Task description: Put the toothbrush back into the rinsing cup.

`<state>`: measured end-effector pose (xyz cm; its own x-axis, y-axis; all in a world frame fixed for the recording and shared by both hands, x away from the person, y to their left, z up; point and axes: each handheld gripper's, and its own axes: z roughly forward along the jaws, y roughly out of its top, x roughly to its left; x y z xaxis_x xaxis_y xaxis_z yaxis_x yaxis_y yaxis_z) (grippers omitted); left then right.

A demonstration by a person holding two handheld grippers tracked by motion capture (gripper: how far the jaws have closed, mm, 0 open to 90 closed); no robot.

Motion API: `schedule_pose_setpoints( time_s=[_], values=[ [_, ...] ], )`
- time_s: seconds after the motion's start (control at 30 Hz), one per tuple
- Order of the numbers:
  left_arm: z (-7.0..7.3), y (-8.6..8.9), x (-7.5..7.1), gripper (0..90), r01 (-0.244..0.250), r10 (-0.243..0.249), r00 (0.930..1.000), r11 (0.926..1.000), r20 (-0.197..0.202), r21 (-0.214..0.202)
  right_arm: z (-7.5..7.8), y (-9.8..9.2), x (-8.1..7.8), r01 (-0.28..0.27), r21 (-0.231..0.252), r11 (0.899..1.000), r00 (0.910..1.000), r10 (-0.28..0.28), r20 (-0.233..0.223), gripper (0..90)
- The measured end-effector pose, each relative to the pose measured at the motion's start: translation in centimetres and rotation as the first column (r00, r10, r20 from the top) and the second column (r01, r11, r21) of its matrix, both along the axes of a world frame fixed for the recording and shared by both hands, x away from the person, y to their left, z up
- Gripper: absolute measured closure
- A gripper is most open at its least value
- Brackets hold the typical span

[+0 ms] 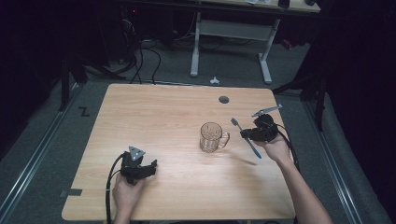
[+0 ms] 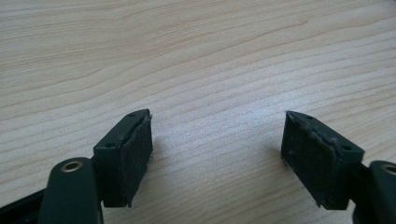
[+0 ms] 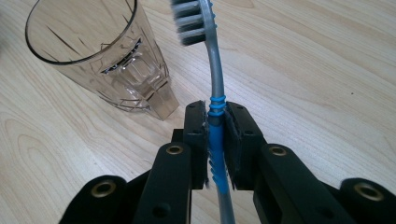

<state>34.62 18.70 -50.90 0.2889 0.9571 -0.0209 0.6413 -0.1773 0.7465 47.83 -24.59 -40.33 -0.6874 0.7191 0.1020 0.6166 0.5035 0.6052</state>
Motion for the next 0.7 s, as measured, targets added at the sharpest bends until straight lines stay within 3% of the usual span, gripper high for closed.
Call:
schedule_pose_setpoints(
  time_s=[0.1, 0.3, 0.47, 0.7],
  values=[
    [0.0, 0.0, 0.0, 25.3, 0.0, 0.0, 1.0, 1.0, 0.0, 0.0, 0.1, 0.1, -0.2, -0.011, 0.013, 1.0, 0.9999, 0.011, 0.01, 80.1],
    [0.0, 0.0, 0.0, 25.5, -0.001, 0.001, 1.0, 1.0, 0.001, -0.001, 0.7, 0.0, -0.9, -0.025, 0.09, 0.996, 0.9993, 0.023, 0.028, 80.1],
    [0.0, 0.0, 0.0, 25.4, -0.001, 0.001, 1.0, 1.0, 0.0, 0.002, 0.9, -0.4, -1.3, -0.025, 0.166, 0.986, 0.9984, 0.016, 0.055, 80.1],
    [0.0, -0.1, 0.0, 25.5, -0.001, 0.001, 1.0, 1.0, 0.0, 0.005, 0.9, -0.8, -1.6, -0.031, 0.235, 0.971, 0.9955, 0.009, 0.094, 80.0]
  ],
)
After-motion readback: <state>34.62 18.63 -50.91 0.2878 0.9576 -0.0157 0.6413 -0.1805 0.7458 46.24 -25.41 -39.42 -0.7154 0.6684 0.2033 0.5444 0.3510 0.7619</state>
